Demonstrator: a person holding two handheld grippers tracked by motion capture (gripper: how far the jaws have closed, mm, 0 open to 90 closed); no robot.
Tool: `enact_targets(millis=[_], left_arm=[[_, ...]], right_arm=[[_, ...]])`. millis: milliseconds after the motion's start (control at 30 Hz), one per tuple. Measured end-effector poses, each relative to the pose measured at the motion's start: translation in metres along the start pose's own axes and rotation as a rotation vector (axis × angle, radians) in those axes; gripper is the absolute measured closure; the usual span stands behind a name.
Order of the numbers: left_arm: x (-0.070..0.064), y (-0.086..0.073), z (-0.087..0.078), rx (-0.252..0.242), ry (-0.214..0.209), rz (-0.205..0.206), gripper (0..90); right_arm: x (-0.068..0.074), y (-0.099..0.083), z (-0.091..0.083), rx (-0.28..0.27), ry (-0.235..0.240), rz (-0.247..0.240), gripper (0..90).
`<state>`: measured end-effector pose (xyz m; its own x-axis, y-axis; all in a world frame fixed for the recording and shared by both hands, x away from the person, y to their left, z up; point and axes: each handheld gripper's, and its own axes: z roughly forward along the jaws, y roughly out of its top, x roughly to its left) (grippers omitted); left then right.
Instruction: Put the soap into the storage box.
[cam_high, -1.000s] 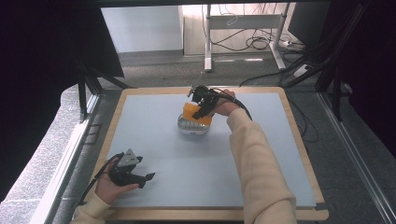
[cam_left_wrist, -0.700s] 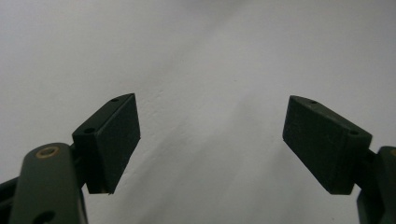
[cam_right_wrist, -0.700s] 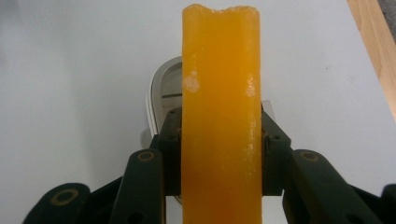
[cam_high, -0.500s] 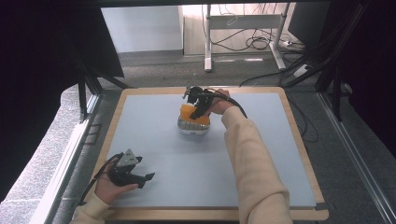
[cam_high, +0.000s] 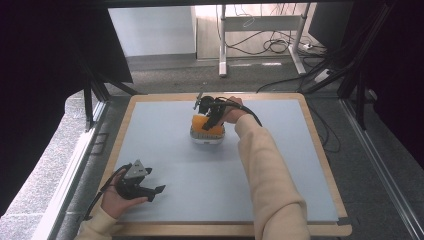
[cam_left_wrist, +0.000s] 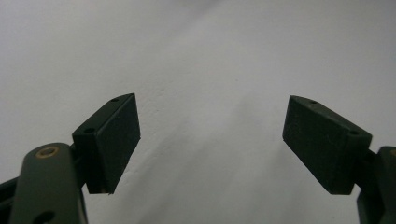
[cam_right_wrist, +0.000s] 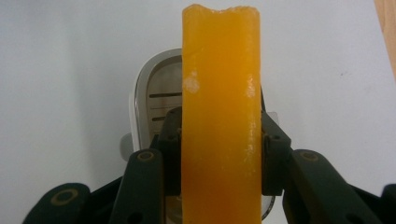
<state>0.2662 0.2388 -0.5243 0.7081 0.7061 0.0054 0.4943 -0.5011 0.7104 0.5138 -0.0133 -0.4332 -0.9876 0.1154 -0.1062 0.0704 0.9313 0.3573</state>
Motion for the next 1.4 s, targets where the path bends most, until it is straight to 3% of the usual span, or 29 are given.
enact_targets(millis=[467, 633, 700, 967, 1033, 1100, 1400], left_arm=[[0.0, 0.0, 0.0, -0.003, 0.0, -0.003, 19.0], [0.0, 0.0, 0.0, -0.002, -0.001, -0.002, 19.0], [0.0, 0.0, 0.0, 0.002, -0.001, 0.001, 19.0], [-0.001, 0.0, 0.001, 0.008, -0.006, 0.003, 19.0], [-0.001, 0.0, 0.003, 0.018, -0.012, 0.004, 19.0], [-0.002, 0.0, 0.004, 0.02, -0.015, 0.006, 19.0], [-0.002, 0.0, 0.004, 0.023, -0.018, 0.007, 19.0]], right_arm=[[0.0, 0.0, 0.011, 0.032, 0.014, -0.019, 61.4], [-0.001, 0.0, 0.011, 0.018, 0.018, -0.017, 60.6], [0.0, 0.001, 0.007, -0.009, -0.005, 0.0, 57.3], [0.001, -0.001, 0.002, -0.023, -0.065, 0.02, 45.9], [0.001, -0.002, -0.003, -0.045, -0.098, 0.063, 40.6], [0.001, -0.003, -0.005, -0.056, -0.119, 0.071, 38.0], [0.006, -0.004, -0.016, -0.117, -0.156, 0.099, 36.3]])
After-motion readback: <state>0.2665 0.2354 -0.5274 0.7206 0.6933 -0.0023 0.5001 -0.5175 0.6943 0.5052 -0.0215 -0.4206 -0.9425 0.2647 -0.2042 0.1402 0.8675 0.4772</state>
